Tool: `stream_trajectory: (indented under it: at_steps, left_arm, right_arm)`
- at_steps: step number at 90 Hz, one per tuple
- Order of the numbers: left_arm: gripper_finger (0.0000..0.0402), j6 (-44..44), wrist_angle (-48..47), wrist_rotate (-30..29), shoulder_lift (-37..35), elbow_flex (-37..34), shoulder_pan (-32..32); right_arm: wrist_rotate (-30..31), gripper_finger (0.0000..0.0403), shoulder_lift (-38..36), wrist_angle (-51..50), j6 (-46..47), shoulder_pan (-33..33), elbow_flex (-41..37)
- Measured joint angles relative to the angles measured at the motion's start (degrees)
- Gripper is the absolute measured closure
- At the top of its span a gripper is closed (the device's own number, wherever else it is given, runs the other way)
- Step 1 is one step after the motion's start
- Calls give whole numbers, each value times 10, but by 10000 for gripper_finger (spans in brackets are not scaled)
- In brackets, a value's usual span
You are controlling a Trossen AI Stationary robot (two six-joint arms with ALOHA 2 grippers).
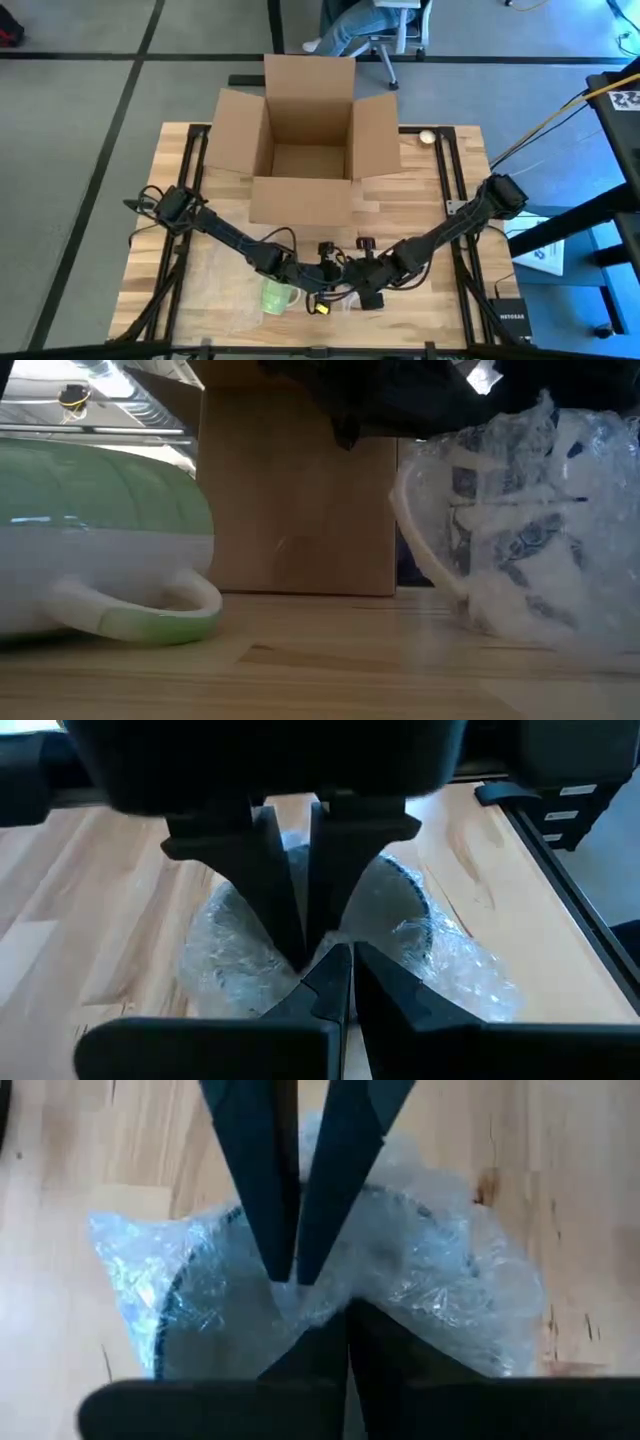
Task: Wrap mug
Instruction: Wrap the blue mug with the right transparent bubble wrap
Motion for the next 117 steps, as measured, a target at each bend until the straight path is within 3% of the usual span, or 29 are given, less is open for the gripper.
stream_trajectory:
  at_steps: [17,36,52,66,81,101,117]
  left_arm:
    - [402,0,-2,0,0,0,0]
    - [402,8,-2,0,0,0,-1]
    - [402,12,-2,0,0,0,-1]
    - [402,11,0,-1,0,0,-2]
    - [402,11,6,-2,0,0,-3]
    - [402,11,0,0,0,0,-3]
    - [402,11,-1,1,0,0,-3]
  right_arm:
    - [-33,402,-10,-100,-10,0,72]
    - [-19,402,-17,-169,-43,0,150]
    - [8,402,-12,-69,-45,-2,84]
    - [-26,402,6,31,-27,-8,-2]
    - [-34,402,15,31,-24,-7,-22]
    - [-40,402,-15,-100,-42,-7,94]
    - [30,402,-19,-191,-60,-7,165]
